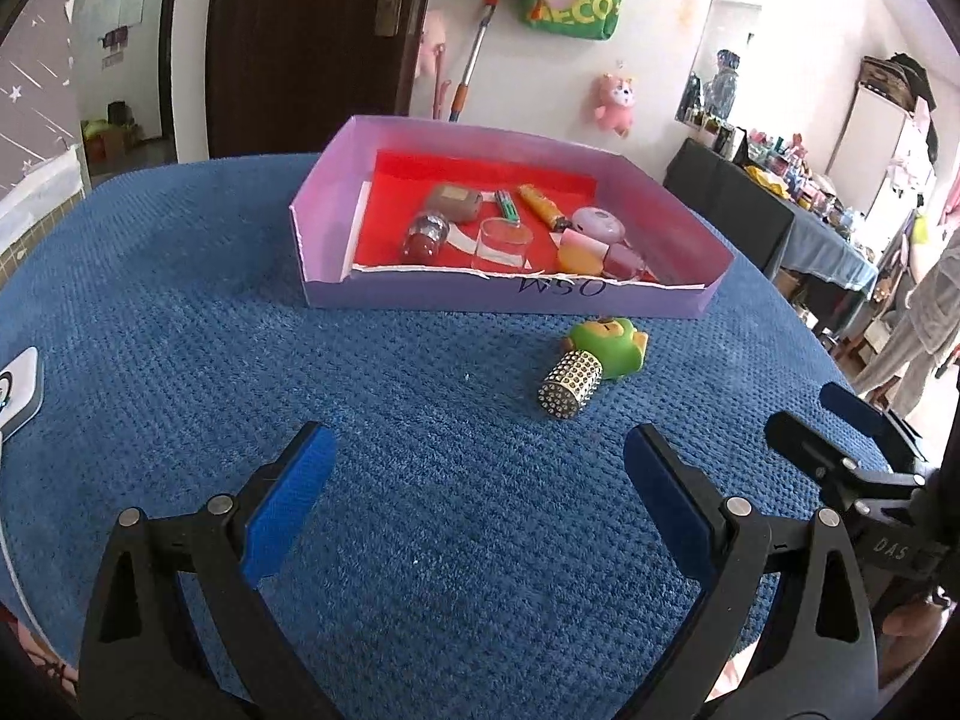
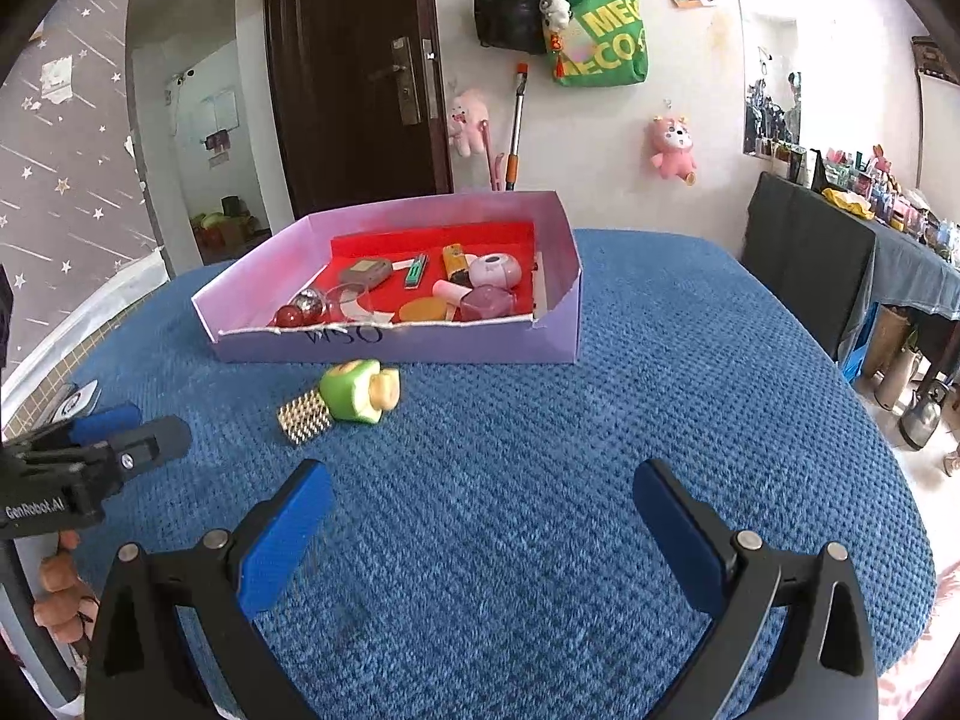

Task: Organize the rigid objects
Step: 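Grasp the green toy head with the right tool while the left tool grasps the metal grater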

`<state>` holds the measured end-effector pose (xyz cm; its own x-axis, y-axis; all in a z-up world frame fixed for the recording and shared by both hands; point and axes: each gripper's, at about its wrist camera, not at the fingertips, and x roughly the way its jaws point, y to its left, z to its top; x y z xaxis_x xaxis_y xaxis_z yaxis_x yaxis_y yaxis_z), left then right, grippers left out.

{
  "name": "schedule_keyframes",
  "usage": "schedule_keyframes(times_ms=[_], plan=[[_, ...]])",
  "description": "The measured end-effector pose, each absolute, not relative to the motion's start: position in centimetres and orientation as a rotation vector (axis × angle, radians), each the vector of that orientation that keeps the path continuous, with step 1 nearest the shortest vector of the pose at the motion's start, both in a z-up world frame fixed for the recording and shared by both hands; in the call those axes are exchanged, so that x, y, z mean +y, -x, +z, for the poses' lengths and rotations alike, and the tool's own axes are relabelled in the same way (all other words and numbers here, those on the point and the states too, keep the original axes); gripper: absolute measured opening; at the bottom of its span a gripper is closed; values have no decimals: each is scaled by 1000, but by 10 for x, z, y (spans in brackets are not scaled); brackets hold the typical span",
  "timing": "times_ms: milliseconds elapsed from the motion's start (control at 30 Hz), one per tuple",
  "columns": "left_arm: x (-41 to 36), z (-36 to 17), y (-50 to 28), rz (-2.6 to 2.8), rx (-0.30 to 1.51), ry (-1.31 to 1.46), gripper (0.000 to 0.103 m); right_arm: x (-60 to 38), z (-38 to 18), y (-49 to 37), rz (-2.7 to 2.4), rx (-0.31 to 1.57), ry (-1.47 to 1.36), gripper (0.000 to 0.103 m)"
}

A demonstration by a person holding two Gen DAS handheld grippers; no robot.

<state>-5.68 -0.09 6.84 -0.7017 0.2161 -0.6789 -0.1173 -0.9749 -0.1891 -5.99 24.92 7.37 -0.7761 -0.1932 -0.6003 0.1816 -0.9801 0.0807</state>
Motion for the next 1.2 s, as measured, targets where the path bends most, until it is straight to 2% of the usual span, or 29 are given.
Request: schedule_keyframes(times_ms=[267,600,667,800,867,1000,1033,1133,1200], plan=[[9,58,87,2657,-162,1214,98,253,80,91,-2739,-43,-997,103],[23,49,122,2527,-125,1281,96,235,72,161,-2444,-121,-1189,103],[28,48,126,2513,-85,1281,88,228,63,173,-2373,-126,-1252,102],[36,44,134,2461,-27,1295,80,221,48,191,-2274,-165,-1345,101],[41,42,137,2438,-11,1300,72,217,42,198,-2239,-175,-1384,100],[48,38,143,2420,27,1299,65,206,42,206,-2237,-135,-1387,100],[48,38,144,2423,35,1291,63,204,43,207,-2231,-132,-1385,97],[48,38,149,2413,23,1274,53,198,44,208,-2164,-144,-1379,78],[49,39,149,2368,-7,1256,37,197,43,208,-2056,-235,-1378,52]])
